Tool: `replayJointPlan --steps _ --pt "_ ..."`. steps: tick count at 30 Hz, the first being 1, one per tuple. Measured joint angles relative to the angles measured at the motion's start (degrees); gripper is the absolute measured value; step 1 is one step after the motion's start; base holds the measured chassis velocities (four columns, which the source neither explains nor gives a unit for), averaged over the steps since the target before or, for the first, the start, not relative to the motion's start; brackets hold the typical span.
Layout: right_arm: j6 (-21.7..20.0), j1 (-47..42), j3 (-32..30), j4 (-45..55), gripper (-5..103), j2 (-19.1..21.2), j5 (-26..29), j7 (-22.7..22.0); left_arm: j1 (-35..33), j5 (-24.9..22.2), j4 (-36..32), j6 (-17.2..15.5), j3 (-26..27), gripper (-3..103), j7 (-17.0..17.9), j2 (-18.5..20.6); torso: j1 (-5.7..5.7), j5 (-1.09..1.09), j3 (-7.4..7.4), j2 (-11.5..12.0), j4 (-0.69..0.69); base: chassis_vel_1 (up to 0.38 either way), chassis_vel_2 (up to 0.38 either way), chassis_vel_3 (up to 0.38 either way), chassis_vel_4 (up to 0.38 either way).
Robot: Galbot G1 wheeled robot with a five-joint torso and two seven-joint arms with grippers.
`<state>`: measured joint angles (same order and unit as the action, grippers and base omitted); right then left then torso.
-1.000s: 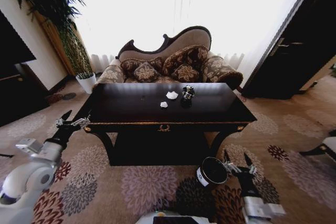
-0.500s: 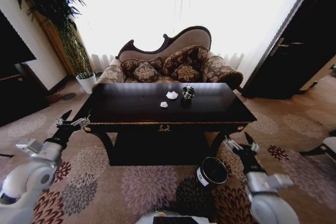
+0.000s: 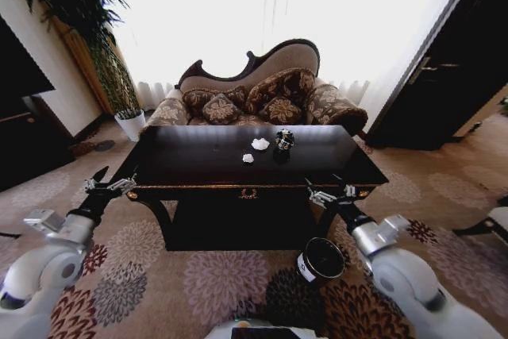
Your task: Move to the front of the table and place the trash on the table into the trash bin.
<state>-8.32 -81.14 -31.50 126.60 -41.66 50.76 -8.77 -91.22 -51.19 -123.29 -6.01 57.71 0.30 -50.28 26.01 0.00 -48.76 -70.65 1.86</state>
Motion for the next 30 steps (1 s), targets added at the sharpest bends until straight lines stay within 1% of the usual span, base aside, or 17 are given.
replayJointPlan --steps 2,4,5,6,10,11,15,16,21,23,24,26,28,30 --pt "-0.78 6.22 4.59 -3.51 100 3.34 2.82 -0.9 0.0 0.0 0.0 0.0 0.0 100 -0.01 0.0 0.0 0.0 0.0 0.01 0.0 0.0 0.0 0.0 0.0" --pt "-1.09 12.79 9.44 -6.62 100 5.15 3.89 -1.37 0.01 0.0 0.0 0.0 0.0 100 -0.02 0.0 0.01 0.0 0.0 0.01 0.0 0.0 0.0 0.0 0.0" --pt "-1.1 14.9 11.08 -7.58 100 5.52 3.97 -1.52 0.0 0.0 0.0 0.0 0.0 100 -0.02 0.0 0.0 0.01 0.0 0.0 0.0 0.0 0.0 0.0 0.0" --pt "-1.1 14.9 11.08 -7.58 100 5.52 3.97 -1.52 0.0 0.0 0.0 0.0 0.0 100 -0.02 0.0 0.0 0.01 0.0 0.0 0.0 0.0 0.0 0.0 0.0" --pt "-1.15 28.96 22.84 -14.85 100 6.35 4.99 -2.65 0.0 0.0 0.0 0.0 0.0 100 -0.04 0.0 0.01 0.01 0.0 0.01 -0.01 0.0 0.0 0.0 0.0" --pt "-1.15 28.96 22.84 -14.85 100 6.35 4.99 -2.65 0.0 0.0 0.0 0.0 0.0 100 -0.04 0.0 0.01 0.01 0.0 0.01 -0.01 0.0 0.0 0.0 0.0" --pt "-0.96 40.84 32.02 -20.94 100 5.22 5.02 -2.82 0.0 0.01 0.0 0.0 0.0 100 -0.06 0.0 0.01 0.03 0.0 0.0 -0.01 0.0 0.0 0.0 0.0" --pt "-0.96 40.84 32.02 -20.94 100 5.22 5.02 -2.82 0.0 0.01 0.0 0.0 0.0 100 -0.06 0.0 0.01 0.03 0.0 0.0 -0.01 0.0 0.0 0.0 0.0" --pt "-0.36 49.52 40.36 -27.75 100 2.07 3.99 -2.92 0.0 0.01 0.0 0.0 0.01 100 -0.06 0.0 0.01 0.01 0.0 0.01 -0.02 0.0 0.0 0.0 0.0" --pt "-0.2 50.27 41.17 -28.64 100 1.77 3.79 -2.85 0.01 0.01 0.0 0.0 0.0 100 -0.06 0.0 0.01 0.01 0.0 0.01 -0.01 0.0 0.0 0.0 0.0" --pt "0.16 51.83 42.84 -30.82 100 1.14 3.27 -2.56 0.01 0.01 0.0 0.01 0.01 100 -0.06 0.0 0.01 0.03 0.0 0.0 -0.01 0.0 0.0 0.0 0.0" --pt "0.66 53.77 45.03 -33.89 100 -0.11 2.67 -1.92 0.0 0.01 0.0 0.01 0.0 100 -0.06 0.0 0.01 0.0 0.0 0.01 0.01 0.0 0.0 0.0 0.0" --pt "0.77 54.35 45.54 -34.79 100 -0.49 2.5 -1.78 0.01 0.01 0.0 0.0 0.01 100 -0.06 0.0 0.01 0.01 0.0 0.01 0.01 0.0 0.0 0.0 0.0" --pt "1.2 56.8 47.69 -38.22 100 -2.21 1.85 -1.23 0.0 0.01 0.0 0.0 0.01 100 -0.06 0.0 0.01 0.0 0.0 0.01 0.0 0.0 0.0 0.0 0.0"
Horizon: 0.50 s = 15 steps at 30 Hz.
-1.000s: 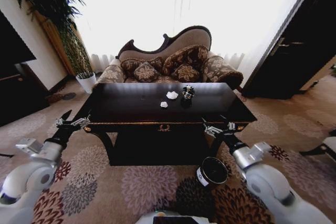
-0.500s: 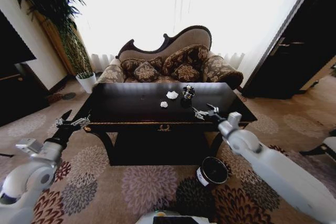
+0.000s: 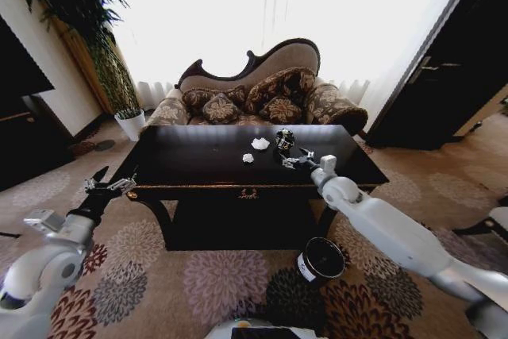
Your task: Move to the front of the table and place the trash on the table into the trash bin.
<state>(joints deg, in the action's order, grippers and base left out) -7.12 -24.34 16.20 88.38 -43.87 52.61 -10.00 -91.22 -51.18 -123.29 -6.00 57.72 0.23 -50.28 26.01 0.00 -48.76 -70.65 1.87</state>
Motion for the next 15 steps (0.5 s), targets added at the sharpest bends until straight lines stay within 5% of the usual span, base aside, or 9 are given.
replayJointPlan --steps 15 --pt "0.85 11.73 5.0 -10.05 100 -3.87 0.1 3.09 0.0 0.0 0.0 0.0 0.0 100 0.0 0.0 -0.01 0.03 0.01 0.0 0.01 0.0 0.0 0.0 0.0"
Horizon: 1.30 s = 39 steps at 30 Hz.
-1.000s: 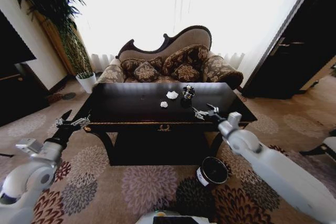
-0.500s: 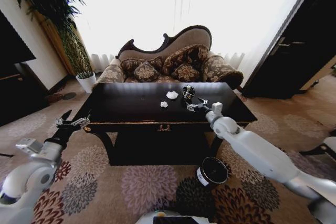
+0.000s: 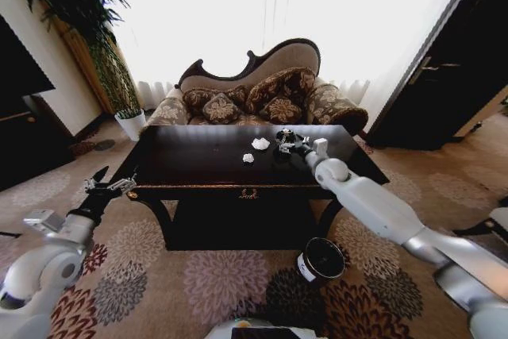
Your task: Move to the front of the table and place the trash on the table into the trash bin.
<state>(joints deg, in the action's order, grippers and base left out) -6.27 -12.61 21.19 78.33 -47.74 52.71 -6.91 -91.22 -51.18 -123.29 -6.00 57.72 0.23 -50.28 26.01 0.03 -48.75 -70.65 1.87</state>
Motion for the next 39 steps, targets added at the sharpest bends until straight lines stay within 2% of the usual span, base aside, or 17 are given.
replayJointPlan --steps 17,18,19,21,25,27,28,30,34,36,37,38,39 --pt "1.8 3.79 4.26 -7.93 100 -6.27 -4.07 2.43 0.0 0.0 0.0 0.0 0.0 100 0.0 0.0 0.0 -0.01 0.0 0.0 -0.02 0.0 0.0 0.0 0.0" --pt "2.08 3.89 4.37 -8.5 102 -6.8 -4.45 2.68 0.0 0.0 0.0 0.0 0.0 100 0.0 0.0 0.0 -0.01 0.0 -0.01 -0.02 0.0 0.0 0.0 0.0" --pt "2.24 3.91 4.44 -8.81 98 -7.07 -4.64 2.77 0.0 0.0 0.0 0.0 0.0 100 0.0 0.0 0.0 -0.01 0.0 0.0 -0.02 0.0 0.0 0.0 0.0" --pt "2.51 3.91 4.51 -9.16 98 -7.37 -4.85 2.9 0.0 0.0 0.0 0.0 0.0 100 0.0 0.0 0.0 -0.01 0.0 -0.01 -0.02 0.0 0.0 0.0 0.0" --pt "3.33 3.82 4.53 -9.9 77 -7.68 -5.39 3.37 0.0 0.0 0.0 0.0 0.0 100 0.0 0.0 0.0 -0.01 0.0 -0.01 -0.01 0.0 0.0 0.0 0.0" --pt "3.4 3.79 4.54 -9.94 77 -7.66 -5.41 3.42 0.0 0.0 0.0 0.0 0.0 100 0.0 0.0 0.0 -0.01 0.0 0.0 -0.01 0.0 0.0 0.0 0.0" --pt "3.56 3.66 4.41 -9.97 66 -7.55 -5.44 3.51 0.0 0.0 0.0 0.0 0.0 100 0.0 0.0 0.0 -0.01 0.0 -0.01 -0.01 0.0 0.0 0.0 0.0" --pt "3.6 3.6 4.33 -9.95 66 -7.49 -5.44 3.53 0.0 0.0 0.0 0.0 0.0 100 0.0 0.0 0.0 -0.01 0.0 -0.01 -0.01 0.0 0.0 0.0 0.0" --pt "3.83 3.05 3.92 -9.31 45 -6.87 -5.34 3.54 0.0 0.0 0.0 0.0 0.0 100 0.0 0.0 0.0 -0.02 0.0 0.0 -0.01 0.0 0.0 0.0 0.0" --pt "3.86 2.88 3.77 -9.09 45 -6.72 -5.29 3.54 0.0 0.0 0.0 0.0 0.0 100 0.0 0.0 0.0 -0.02 -0.01 0.0 -0.01 0.0 0.0 0.0 0.0" --pt "3.89 2.64 3.56 -8.74 34 -6.5 -5.21 3.54 0.0 0.0 0.0 0.0 0.0 100 0.0 0.0 0.0 -0.01 0.0 -0.01 -0.01 0.0 0.0 0.0 0.0" --pt "3.91 2.47 3.46 -8.48 34 -6.35 -5.15 3.54 0.0 0.0 0.0 0.0 0.0 100 0.0 0.0 0.0 -0.02 0.0 -0.01 -0.01 0.0 0.0 0.0 0.0" --pt "3.93 2.29 3.35 -8.21 28 -6.18 -5.11 3.53 0.0 0.0 0.0 0.0 0.0 100 0.0 0.0 0.0 -0.02 0.0 -0.01 -0.01 0.0 0.0 0.0 0.0"
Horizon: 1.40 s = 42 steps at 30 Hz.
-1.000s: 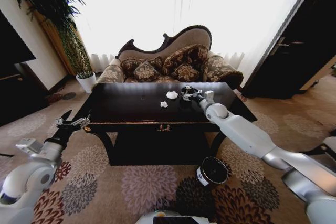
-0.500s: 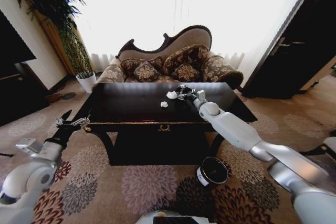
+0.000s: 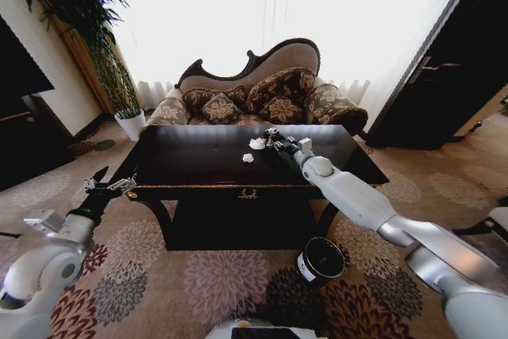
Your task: Move to the front of the table and place the trash on the table into the trash bin.
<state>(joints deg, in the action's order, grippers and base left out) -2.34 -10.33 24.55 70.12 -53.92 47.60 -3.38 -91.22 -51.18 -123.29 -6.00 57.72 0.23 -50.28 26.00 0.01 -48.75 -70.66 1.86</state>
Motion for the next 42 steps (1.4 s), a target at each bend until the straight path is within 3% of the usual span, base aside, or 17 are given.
replayJointPlan --steps 5,9,22,27,31,32,35,37,39,41,42 --pt "0.04 -1.02 -0.8 1.31 7 0.71 0.38 -0.14 0.0 0.0 0.0 0.0 0.0 100 0.0 0.0 0.0 0.0 0.0 0.0 0.0 0.0 0.0 0.0 0.0" --pt "0.06 -2.12 -1.5 2.5 1 1.27 0.52 -0.31 0.0 0.0 0.0 0.0 0.0 100 0.0 0.0 0.0 0.0 0.0 0.0 0.0 0.0 0.0 0.0 0.0" --pt "0.03 -8.41 -6.66 9.1 0 4.08 2.09 -2.63 0.0 0.0 0.0 0.0 0.0 100 0.0 0.0 0.0 0.0 0.0 0.0 -0.01 0.0 0.0 0.0 0.0" --pt "0.51 -15.75 -13.11 14.08 0 7.4 2.89 -2.9 0.0 0.0 0.0 0.0 0.0 100 0.0 0.0 0.0 -0.02 0.0 0.0 -0.01 0.0 0.0 0.0 0.0" --pt "1.37 -24.96 -23.55 21.04 0 11.21 2.94 -2.46 0.0 0.0 -0.01 0.0 0.0 100 -0.01 0.0 0.0 -0.01 0.01 0.0 0.02 0.0 0.0 0.0 0.0" --pt "1.37 -24.96 -23.55 21.04 0 11.21 2.94 -2.46 0.0 0.0 -0.01 0.0 0.0 100 -0.01 0.0 0.0 -0.01 0.01 0.0 0.02 0.0 0.0 0.0 0.0" --pt "1.55 -35.0 -33.18 27.1 0 13.34 3.16 -2.06 0.0 0.0 0.0 0.0 0.01 100 0.01 0.0 -0.01 0.01 0.01 0.0 0.0 0.0 0.0 0.0 0.0" --pt "1.63 -37.1 -34.83 28.15 0 13.59 3.18 -1.97 0.0 0.0 -0.01 0.0 0.0 100 0.01 0.0 0.0 -0.01 0.01 0.0 0.01 0.0 0.0 0.0 0.0" --pt "2.45 -45.36 -42.11 32.58 0 13.72 3.04 -1.64 0.0 0.0 -0.01 0.0 0.0 100 -0.01 0.0 -0.01 0.0 0.01 -0.01 0.02 0.0 0.0 0.0 0.0" --pt "2.6 -47.44 -44.09 33.66 0 13.43 2.94 -1.52 0.0 0.0 0.0 0.0 0.01 100 0.0 0.0 -0.01 0.01 0.01 0.0 0.02 0.0 0.0 0.0 0.0" --pt "3.05 -51.75 -48.23 35.71 0 11.87 2.12 -1.15 0.0 0.0 0.0 0.0 0.0 100 0.0 0.0 -0.01 -0.02 0.01 0.0 0.01 0.0 0.0 0.0 0.0"
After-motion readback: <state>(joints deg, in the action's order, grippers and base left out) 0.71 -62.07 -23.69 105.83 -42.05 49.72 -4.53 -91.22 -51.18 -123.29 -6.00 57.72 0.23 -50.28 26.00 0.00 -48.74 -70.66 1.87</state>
